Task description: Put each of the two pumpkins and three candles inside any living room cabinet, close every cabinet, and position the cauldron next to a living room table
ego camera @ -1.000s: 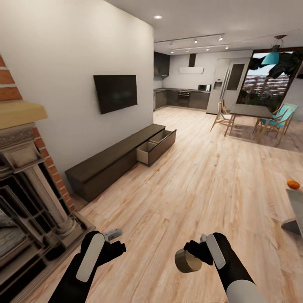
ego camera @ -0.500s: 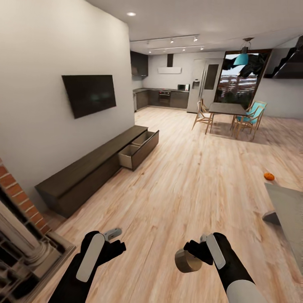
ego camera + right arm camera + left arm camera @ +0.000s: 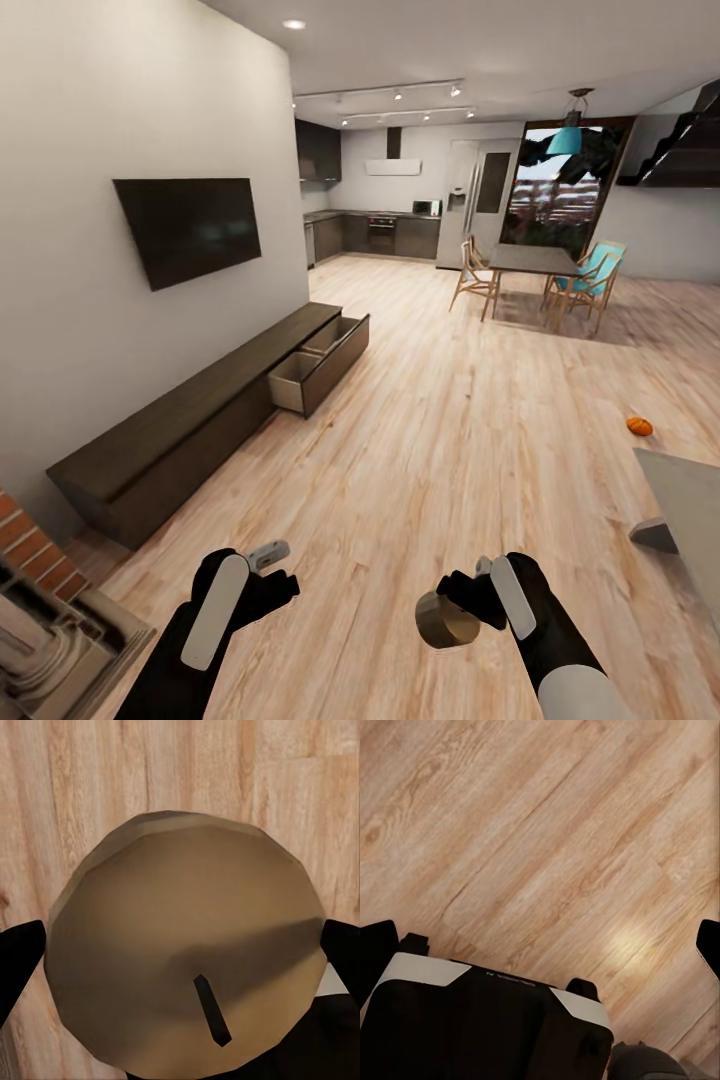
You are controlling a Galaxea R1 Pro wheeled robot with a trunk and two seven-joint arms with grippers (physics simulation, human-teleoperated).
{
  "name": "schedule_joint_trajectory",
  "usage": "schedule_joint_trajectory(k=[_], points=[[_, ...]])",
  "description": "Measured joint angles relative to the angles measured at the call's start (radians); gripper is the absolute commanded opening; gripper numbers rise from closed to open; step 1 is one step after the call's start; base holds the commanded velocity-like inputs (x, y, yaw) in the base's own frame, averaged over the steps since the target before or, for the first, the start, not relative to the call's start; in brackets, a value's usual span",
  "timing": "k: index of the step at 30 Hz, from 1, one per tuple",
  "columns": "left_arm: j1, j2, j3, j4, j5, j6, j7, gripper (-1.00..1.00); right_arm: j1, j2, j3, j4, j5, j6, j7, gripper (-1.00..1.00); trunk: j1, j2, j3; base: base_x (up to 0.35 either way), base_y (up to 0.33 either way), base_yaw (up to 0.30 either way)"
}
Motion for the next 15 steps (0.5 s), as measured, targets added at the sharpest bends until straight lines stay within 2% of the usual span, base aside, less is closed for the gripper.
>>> schedule_joint_trajectory(k=[5, 8, 15], points=[[0.000, 0.000, -0.002, 0.000, -0.001, -0.001, 0.001, 1.00, 0.000, 0.000, 0.001, 0.000, 0.000, -0.001, 0.000, -1.00, 0.000, 0.000, 0.000, 0.348, -0.069, 0.000], [0.000, 0.000, -0.019, 0.000, -0.003, -0.002, 0.001, 1.00, 0.000, 0.000, 0.000, 0.000, 0.000, -0.001, 0.000, -1.00, 0.000, 0.000, 0.000, 0.348, -0.135, -0.018], [0.000, 0.001, -0.028, 0.000, -0.005, -0.003, 0.002, 1.00, 0.000, 0.000, 0.000, 0.000, 0.000, 0.000, 0.000, -1.00, 0.000, 0.000, 0.000, 0.337, -0.169, -0.113]])
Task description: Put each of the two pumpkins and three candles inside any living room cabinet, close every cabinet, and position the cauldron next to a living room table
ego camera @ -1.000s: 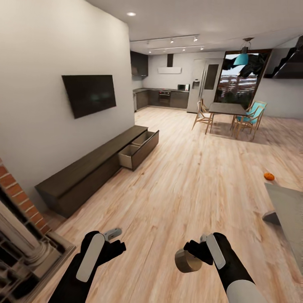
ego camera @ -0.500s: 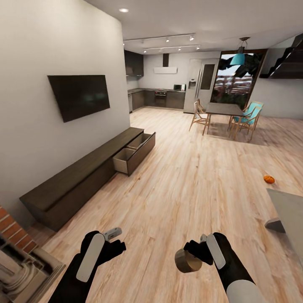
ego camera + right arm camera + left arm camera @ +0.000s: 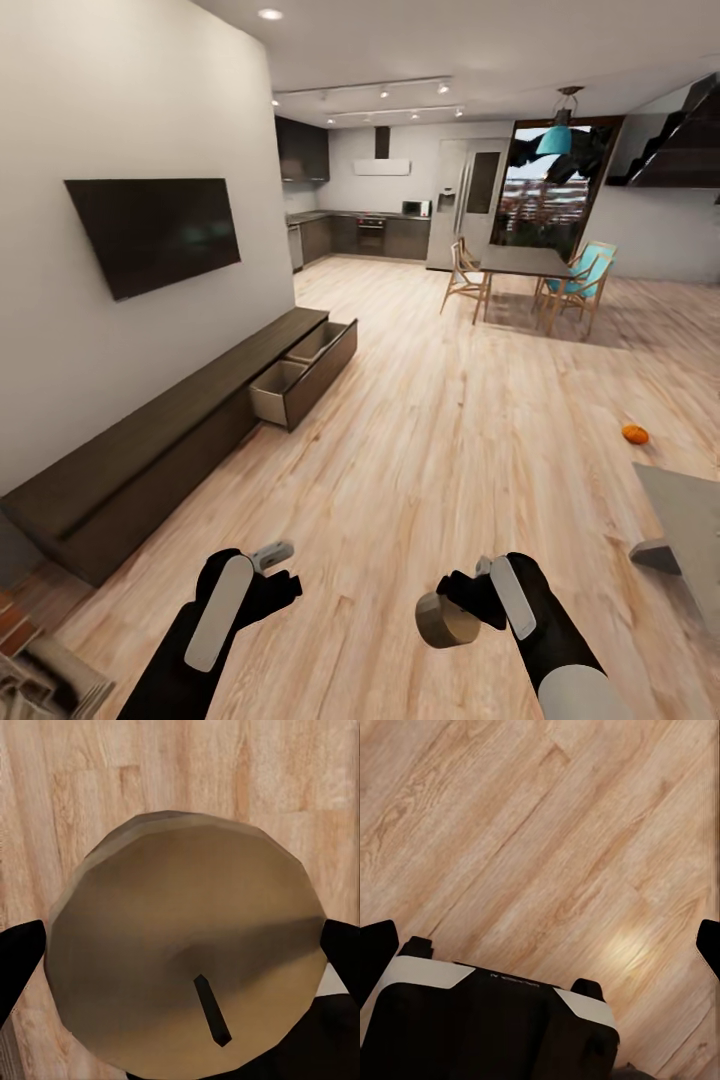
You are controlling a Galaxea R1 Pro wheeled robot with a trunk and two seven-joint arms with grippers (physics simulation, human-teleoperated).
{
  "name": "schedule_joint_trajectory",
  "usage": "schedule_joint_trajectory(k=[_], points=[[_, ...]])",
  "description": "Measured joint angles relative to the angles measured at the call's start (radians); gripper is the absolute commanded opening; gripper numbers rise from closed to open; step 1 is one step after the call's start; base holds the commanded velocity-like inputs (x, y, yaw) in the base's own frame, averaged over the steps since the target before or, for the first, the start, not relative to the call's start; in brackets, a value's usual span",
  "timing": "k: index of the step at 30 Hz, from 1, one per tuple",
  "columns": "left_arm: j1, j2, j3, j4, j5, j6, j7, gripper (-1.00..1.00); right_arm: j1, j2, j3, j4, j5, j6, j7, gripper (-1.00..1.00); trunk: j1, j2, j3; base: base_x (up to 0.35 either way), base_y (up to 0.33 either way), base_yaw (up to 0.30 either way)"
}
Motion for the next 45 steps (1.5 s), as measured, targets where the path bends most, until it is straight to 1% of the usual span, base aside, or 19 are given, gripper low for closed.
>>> schedule_joint_trajectory(k=[21, 30, 32, 34, 35, 36, 37, 38, 40, 41, 43, 45], points=[[0.000, 0.001, -0.001, 0.000, 0.004, 0.000, 0.000, 1.00, 0.000, -0.001, 0.000, 0.000, 0.000, 0.000, 0.000, -1.00, 0.000, 0.000, 0.000, 0.326, -0.020, -0.002], [0.000, 0.000, -0.001, 0.002, 0.000, -0.001, 0.000, 1.00, 0.000, 0.000, 0.000, 0.001, 0.000, -0.002, 0.000, -1.00, 0.000, 0.000, 0.000, 0.330, 0.000, -0.134], [0.000, 0.000, -0.007, 0.006, -0.001, -0.001, 0.000, 1.00, 0.000, 0.000, 0.001, 0.002, 0.001, -0.003, 0.000, -1.00, 0.000, 0.000, 0.000, 0.336, 0.000, -0.017], [0.000, 0.000, -0.020, 0.027, -0.003, -0.002, 0.001, 1.00, 0.000, 0.000, 0.002, 0.004, 0.001, -0.003, 0.000, -1.00, 0.000, 0.000, 0.000, 0.338, 0.000, -0.006], [0.000, -0.001, -0.031, 0.062, -0.003, -0.003, 0.001, 1.00, 0.000, 0.000, 0.001, 0.019, 0.002, -0.005, -0.001, -1.00, 0.000, 0.000, 0.000, 0.341, 0.000, -0.002], [0.000, -0.001, -0.035, 0.081, -0.004, -0.008, 0.001, 1.00, 0.000, 0.000, 0.001, 0.033, 0.005, -0.007, -0.001, -1.00, 0.000, 0.000, 0.000, 0.342, 0.000, -0.015], [0.000, -0.001, -0.038, 0.098, -0.004, -0.020, 0.001, 1.00, 0.000, 0.000, 0.000, 0.050, 0.007, -0.011, -0.001, -1.00, 0.000, 0.000, 0.000, 0.345, 0.000, -0.101], [0.000, -0.002, -0.048, 0.125, -0.004, -0.046, 0.001, 1.00, 0.001, -0.001, 0.000, 0.077, 0.009, -0.015, -0.001, -1.00, 0.000, 0.000, 0.000, 0.346, 0.000, -0.150], [-0.001, -0.002, -0.072, 0.170, -0.005, -0.078, 0.001, 1.00, 0.000, -0.002, 0.000, 0.101, 0.015, -0.017, -0.003, -1.00, 0.000, 0.000, 0.000, 0.347, 0.000, -0.215], [-0.001, -0.002, -0.088, 0.208, -0.006, -0.094, 0.002, 1.00, 0.000, -0.004, 0.001, 0.109, 0.016, -0.018, -0.005, -1.00, 0.000, 0.000, 0.000, 0.348, 0.000, -0.251], [-0.001, -0.002, -0.105, 0.248, -0.009, -0.106, 0.002, 1.00, 0.000, -0.012, 0.002, 0.115, 0.018, -0.020, -0.007, -1.00, 0.000, 0.000, 0.000, 0.349, 0.000, -0.265], [-0.002, -0.002, -0.115, 0.267, -0.010, -0.111, 0.002, 1.00, 0.000, -0.026, 0.003, 0.118, 0.023, -0.018, -0.006, -1.00, 0.000, 0.000, 0.000, 0.349, 0.000, -0.274]])
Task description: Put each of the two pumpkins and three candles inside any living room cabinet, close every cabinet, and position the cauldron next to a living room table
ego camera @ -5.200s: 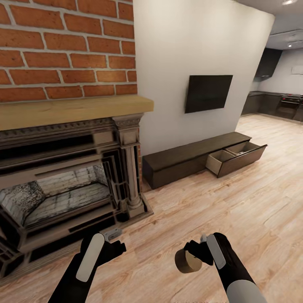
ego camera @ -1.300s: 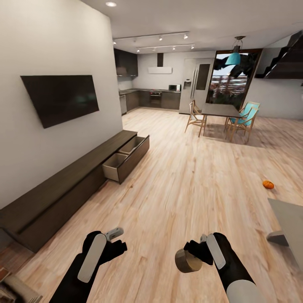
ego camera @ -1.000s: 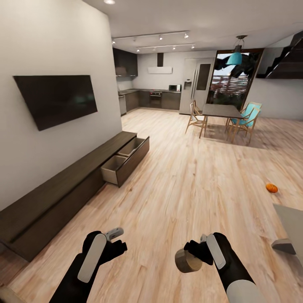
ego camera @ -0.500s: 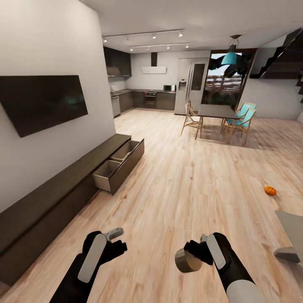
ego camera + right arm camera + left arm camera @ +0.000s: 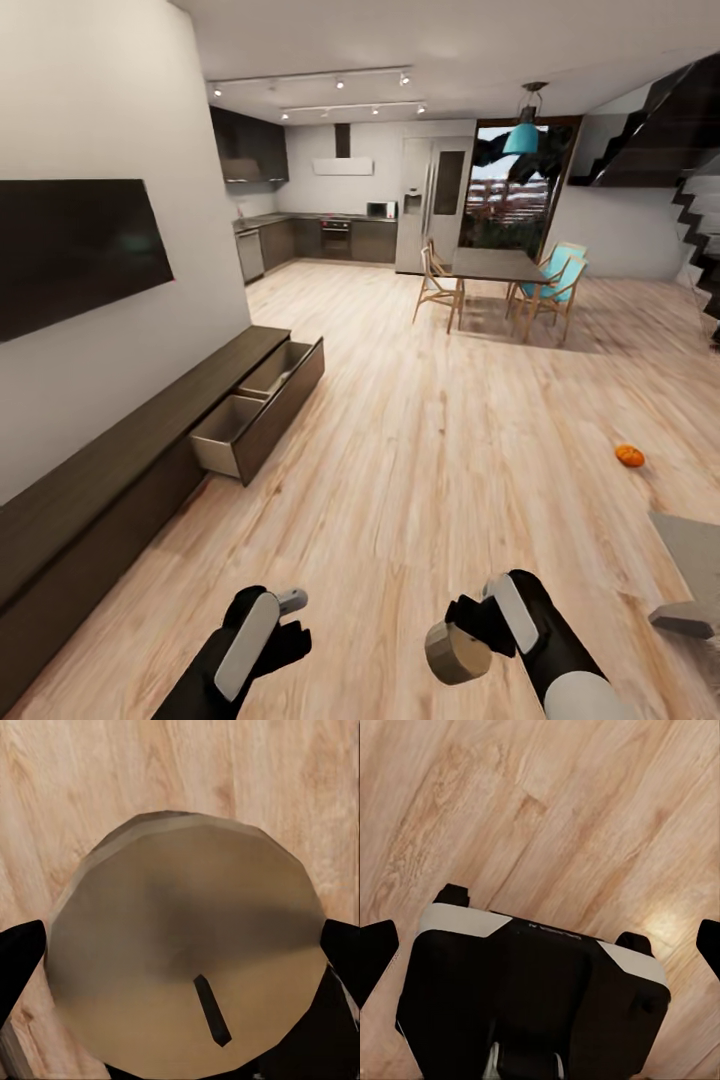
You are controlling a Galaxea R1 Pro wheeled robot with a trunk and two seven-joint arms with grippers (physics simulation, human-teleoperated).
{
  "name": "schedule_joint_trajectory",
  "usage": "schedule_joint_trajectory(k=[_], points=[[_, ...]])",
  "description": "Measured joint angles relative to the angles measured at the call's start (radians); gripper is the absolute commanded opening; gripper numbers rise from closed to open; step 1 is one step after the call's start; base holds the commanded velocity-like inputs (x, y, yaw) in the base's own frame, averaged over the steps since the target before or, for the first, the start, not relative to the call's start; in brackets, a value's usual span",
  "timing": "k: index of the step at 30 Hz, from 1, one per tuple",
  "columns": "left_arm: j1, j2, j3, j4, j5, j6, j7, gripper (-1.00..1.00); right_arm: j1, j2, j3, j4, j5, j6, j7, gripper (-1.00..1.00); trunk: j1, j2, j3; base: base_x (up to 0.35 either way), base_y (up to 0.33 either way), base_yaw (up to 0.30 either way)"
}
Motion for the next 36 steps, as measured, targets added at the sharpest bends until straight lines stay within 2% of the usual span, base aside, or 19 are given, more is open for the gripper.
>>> schedule_joint_trajectory(k=[3, 5, 7, 10, 15, 21, 28, 36], points=[[0.000, 0.000, -0.006, 0.007, 0.000, -0.002, 0.000, 1.00, 0.000, -0.022, -0.001, 0.001, -0.004, -0.004, 0.003, -1.00, 0.000, 0.000, 0.000, 0.349, 0.000, -0.277], [0.000, -0.001, -0.008, 0.009, 0.000, -0.002, 0.000, 1.00, 0.000, -0.041, -0.001, 0.002, -0.006, -0.038, 0.005, -1.00, 0.000, 0.000, 0.000, 0.349, 0.000, -0.278], [0.000, -0.001, -0.025, 0.009, -0.001, -0.003, 0.000, 1.00, 0.000, -0.043, 0.004, 0.024, -0.011, -0.104, 0.005, -1.00, 0.000, 0.000, 0.000, 0.350, 0.000, -0.278], [0.000, -0.001, -0.050, 0.009, -0.002, -0.004, 0.001, 1.00, 0.001, -0.043, 0.012, 0.108, -0.007, -0.200, 0.006, -1.00, 0.000, 0.000, 0.000, 0.350, 0.000, -0.278], [0.000, -0.001, -0.056, 0.009, -0.001, -0.004, 0.002, 1.00, 0.003, -0.051, 0.031, 0.149, 0.001, -0.254, 0.005, -1.00, 0.000, 0.000, 0.000, 0.350, 0.000, -0.280], [0.000, -0.002, -0.057, 0.009, -0.001, -0.029, 0.001, 1.00, 0.028, -0.044, 0.038, 0.154, -0.005, -0.373, 0.005, -1.00, 0.000, 0.000, -0.003, 0.350, 0.000, -0.188], [0.000, -0.002, -0.057, 0.009, -0.001, -0.046, 0.002, 1.00, 0.030, -0.041, 0.041, 0.154, -0.005, -0.389, 0.005, -1.00, 0.000, 0.000, -0.003, 0.350, 0.000, -0.013], [0.000, -0.009, -0.057, 0.009, 0.000, -0.053, 0.002, 1.00, 0.030, -0.050, 0.036, 0.154, -0.003, -0.395, 0.005, -1.00, 0.000, 0.000, -0.003, 0.350, 0.000, 0.000]])
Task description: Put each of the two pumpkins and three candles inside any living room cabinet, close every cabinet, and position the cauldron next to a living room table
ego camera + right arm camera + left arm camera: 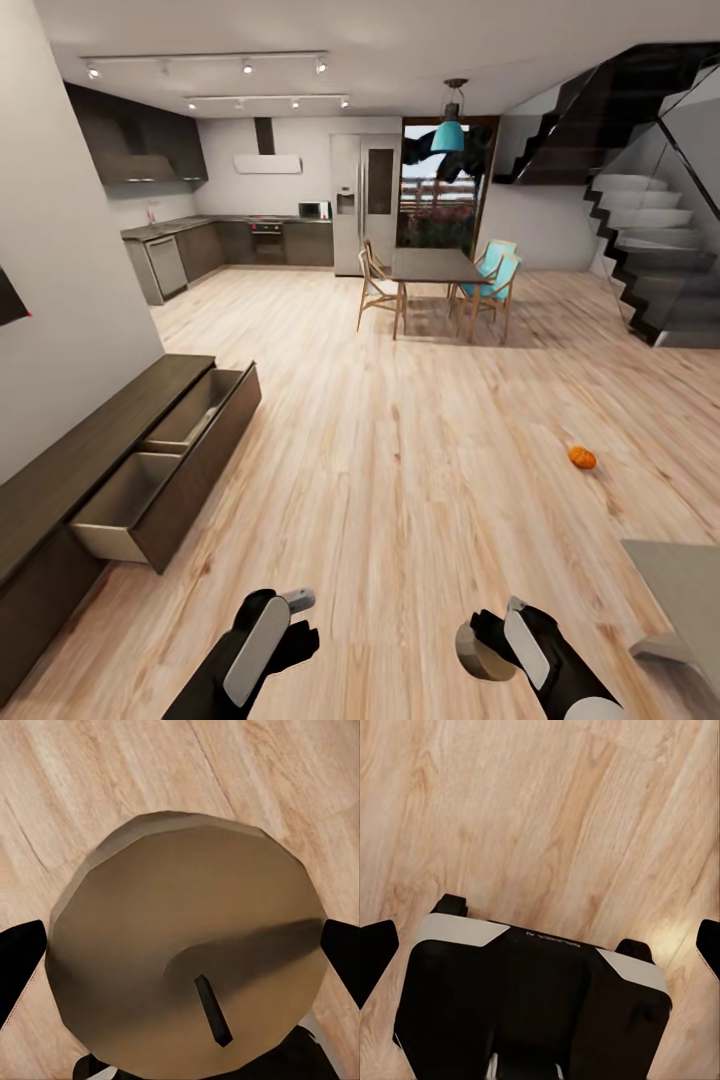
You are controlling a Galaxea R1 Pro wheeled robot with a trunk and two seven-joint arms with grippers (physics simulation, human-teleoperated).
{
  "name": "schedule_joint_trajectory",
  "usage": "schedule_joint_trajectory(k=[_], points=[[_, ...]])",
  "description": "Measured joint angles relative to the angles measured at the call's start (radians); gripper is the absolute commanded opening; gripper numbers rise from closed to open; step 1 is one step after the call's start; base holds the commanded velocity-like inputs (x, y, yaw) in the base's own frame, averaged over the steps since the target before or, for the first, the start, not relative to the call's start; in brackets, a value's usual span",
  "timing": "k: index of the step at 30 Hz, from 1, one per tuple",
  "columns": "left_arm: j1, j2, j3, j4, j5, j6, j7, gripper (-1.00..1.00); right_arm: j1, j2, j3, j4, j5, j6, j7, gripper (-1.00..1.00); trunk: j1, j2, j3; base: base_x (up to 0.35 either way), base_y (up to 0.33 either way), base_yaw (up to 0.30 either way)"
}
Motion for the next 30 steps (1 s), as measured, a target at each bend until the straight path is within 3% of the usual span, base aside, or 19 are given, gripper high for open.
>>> schedule_joint_trajectory(k=[30], points=[[0.000, -0.008, -0.002, 0.000, 0.000, 0.000, 0.000, 1.00, 0.000, -0.001, -0.001, 0.007, 0.001, -0.005, -0.001, -1.00, 0.000, 0.000, 0.000, 0.350, 0.000, 0.000]])
